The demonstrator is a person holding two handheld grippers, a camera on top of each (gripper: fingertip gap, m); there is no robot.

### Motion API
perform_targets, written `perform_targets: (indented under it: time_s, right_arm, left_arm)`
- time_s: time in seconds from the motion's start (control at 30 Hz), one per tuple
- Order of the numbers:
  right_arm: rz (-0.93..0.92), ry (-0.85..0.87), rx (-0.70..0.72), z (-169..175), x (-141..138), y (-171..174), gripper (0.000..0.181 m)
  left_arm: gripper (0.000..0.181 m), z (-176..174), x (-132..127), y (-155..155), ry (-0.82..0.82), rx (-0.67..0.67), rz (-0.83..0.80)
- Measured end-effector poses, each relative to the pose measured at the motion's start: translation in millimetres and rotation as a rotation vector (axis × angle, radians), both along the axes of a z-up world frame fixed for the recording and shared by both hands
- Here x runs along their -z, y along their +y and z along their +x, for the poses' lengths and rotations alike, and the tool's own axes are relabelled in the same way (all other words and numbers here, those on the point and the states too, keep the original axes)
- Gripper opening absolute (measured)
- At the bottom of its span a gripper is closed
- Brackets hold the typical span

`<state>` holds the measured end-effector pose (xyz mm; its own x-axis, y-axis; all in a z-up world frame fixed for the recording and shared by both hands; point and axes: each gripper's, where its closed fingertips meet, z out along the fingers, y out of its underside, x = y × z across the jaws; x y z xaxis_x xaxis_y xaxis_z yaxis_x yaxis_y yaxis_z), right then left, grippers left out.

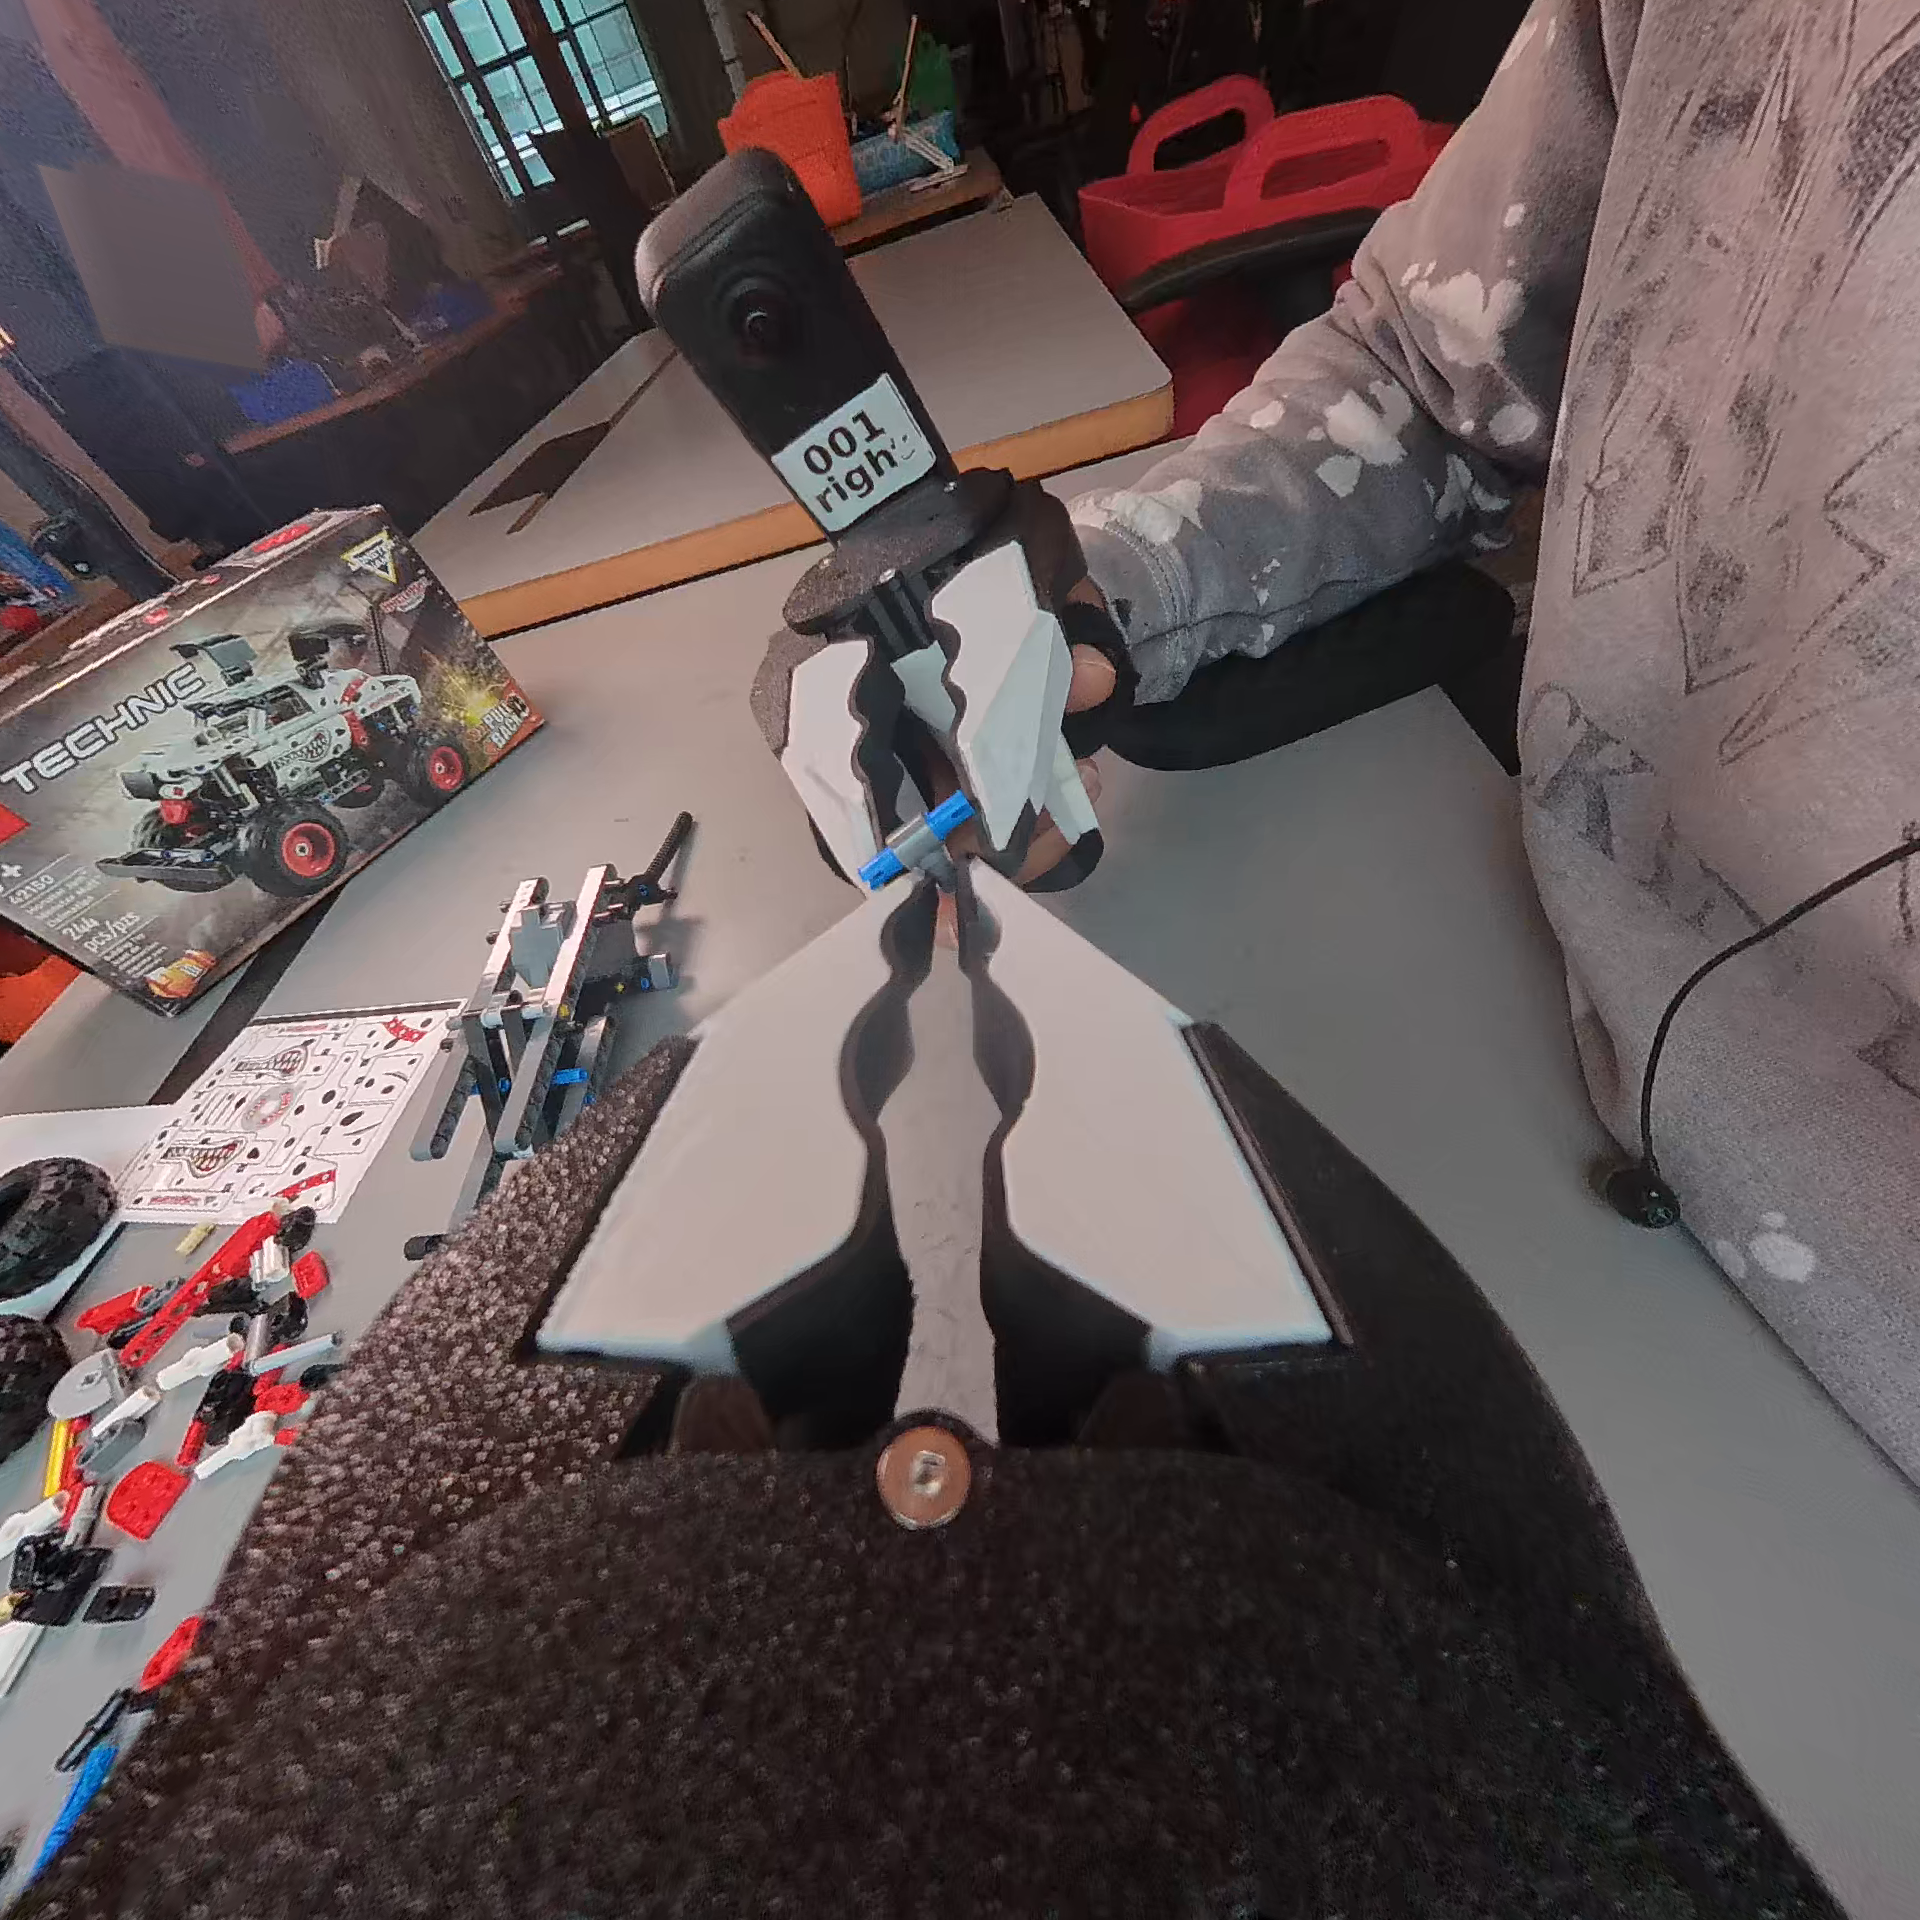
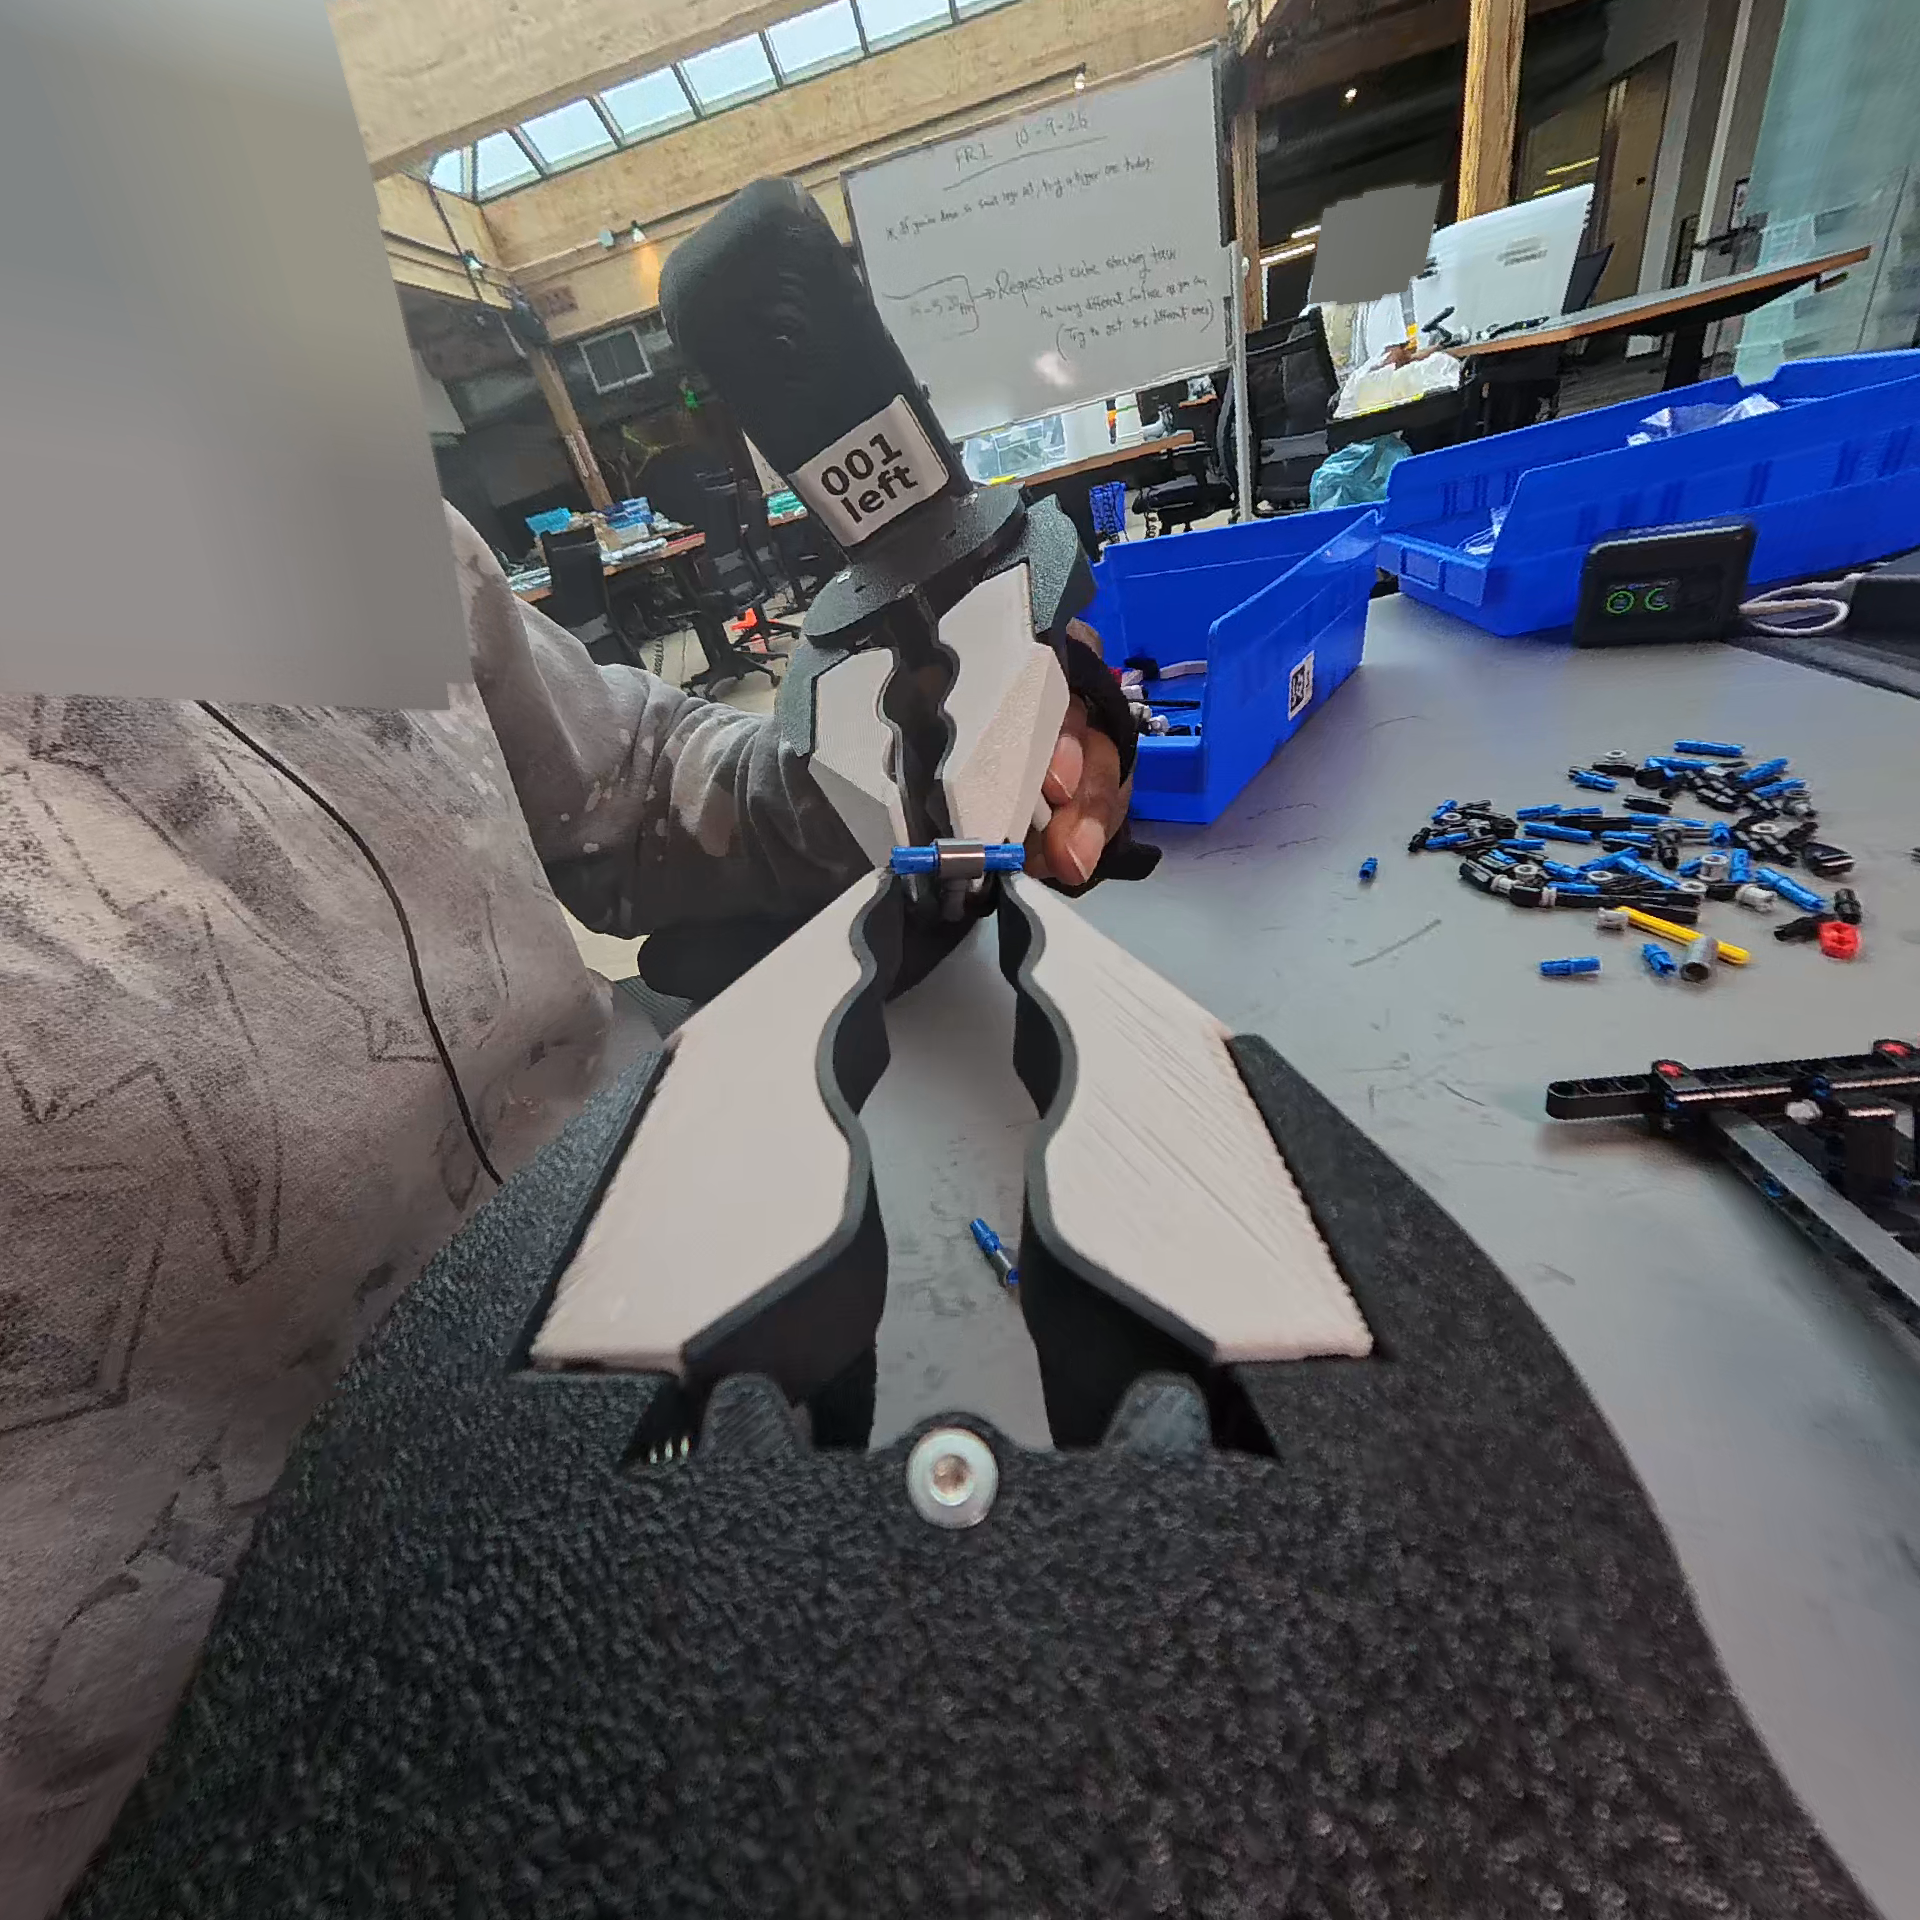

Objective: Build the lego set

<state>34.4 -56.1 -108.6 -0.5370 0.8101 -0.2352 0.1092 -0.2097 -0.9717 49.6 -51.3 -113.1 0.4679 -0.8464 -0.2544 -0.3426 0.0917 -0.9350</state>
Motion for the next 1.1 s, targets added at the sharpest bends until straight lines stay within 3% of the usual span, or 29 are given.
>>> perform_targets:
  time_s: [0.17,0.6,0.7,0.87,1.1]
  right_arm:
    - [-0.099,-0.034,-0.038,-1.9,4.3,-2.9,0.014]
    - [0.109,0.002,0.152,-8.1,5.4,20.7,0.023]
    - [0.187,0.001,0.198,-9.0,9.2,27.7,0.028]
    - [0.185,0.022,0.161,-5.3,3.8,19.8,0.029]
    - [0.193,0.000,0.163,-8.3,7.1,14.8,0.032]
  left_arm:
    - [0.003,-1.2,5.0,-3.9,0.063,0.007,0.031]
    - [0.005,-19.7,9.3,17.3,-0.057,-0.094,-0.032]
    - [0.005,-17.1,11.9,14.9,-0.119,-0.056,-0.094]
    - [0.005,-9.4,8.6,9.8,-0.218,0.003,-0.156]
    - [0.005,-6.4,13.7,12.3,-0.199,-0.016,-0.154]
